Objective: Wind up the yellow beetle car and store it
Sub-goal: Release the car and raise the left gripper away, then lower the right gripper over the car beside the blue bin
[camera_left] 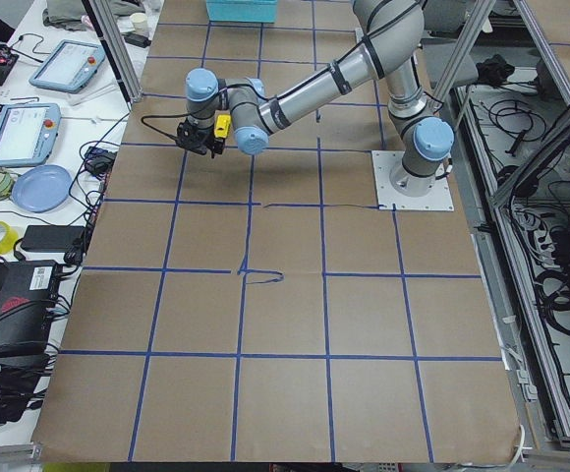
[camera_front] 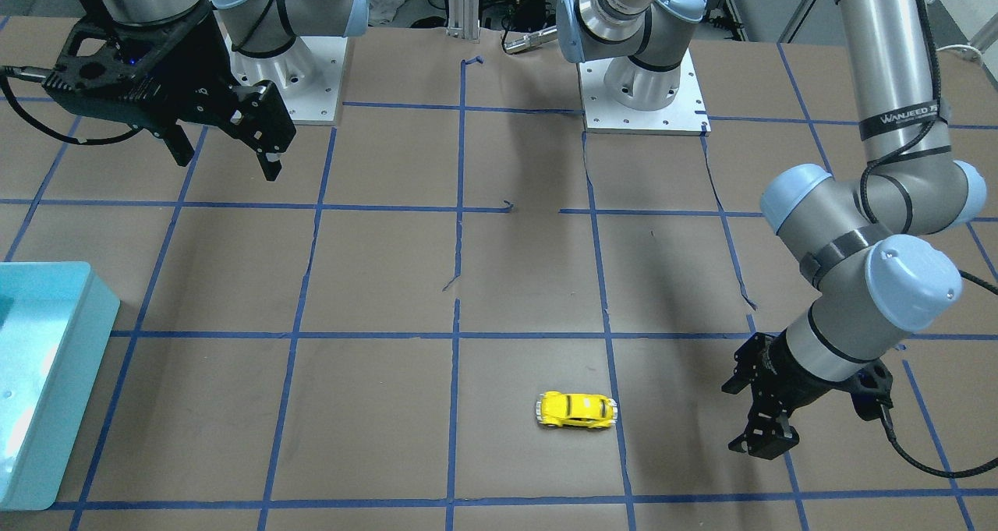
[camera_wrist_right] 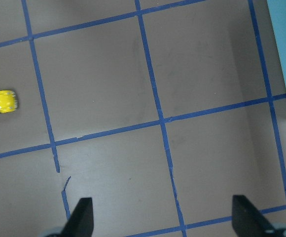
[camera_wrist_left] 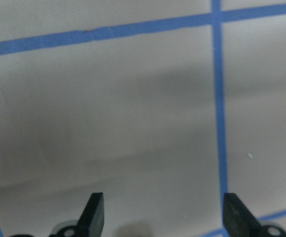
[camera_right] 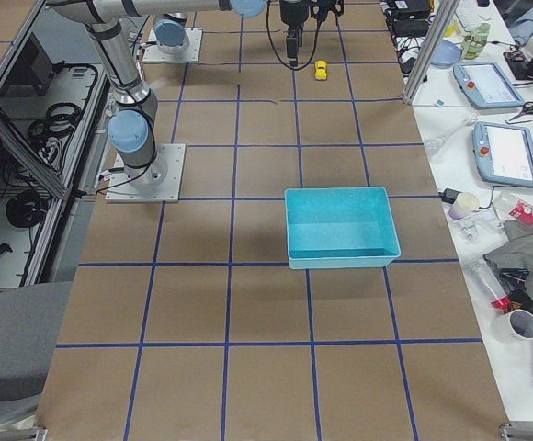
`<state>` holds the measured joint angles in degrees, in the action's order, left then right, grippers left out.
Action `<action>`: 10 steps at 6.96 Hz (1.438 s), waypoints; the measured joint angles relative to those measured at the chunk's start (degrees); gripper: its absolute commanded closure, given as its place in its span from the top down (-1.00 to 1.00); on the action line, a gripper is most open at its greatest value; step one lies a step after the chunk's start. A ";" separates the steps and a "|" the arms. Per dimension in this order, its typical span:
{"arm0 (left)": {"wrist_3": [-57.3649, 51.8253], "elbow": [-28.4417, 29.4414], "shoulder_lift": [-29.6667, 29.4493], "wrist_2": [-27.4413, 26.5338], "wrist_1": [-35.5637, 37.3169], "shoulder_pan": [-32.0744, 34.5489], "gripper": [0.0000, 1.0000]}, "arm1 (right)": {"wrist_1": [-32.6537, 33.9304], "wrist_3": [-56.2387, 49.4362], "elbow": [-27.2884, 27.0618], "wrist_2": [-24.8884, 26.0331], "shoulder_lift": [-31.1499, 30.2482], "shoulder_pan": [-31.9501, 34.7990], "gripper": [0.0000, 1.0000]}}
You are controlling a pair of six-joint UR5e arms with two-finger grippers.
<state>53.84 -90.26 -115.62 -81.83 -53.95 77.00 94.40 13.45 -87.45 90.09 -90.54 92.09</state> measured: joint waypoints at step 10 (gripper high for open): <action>-49.92 12.38 14.75 -19.61 -42.53 5.56 1.00 | 1.67 0.35 0.05 -0.06 0.27 -0.94 1.00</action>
<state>3.92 -77.88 -100.87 -101.44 -96.47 82.56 96.08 13.79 -87.40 90.02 -90.27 91.15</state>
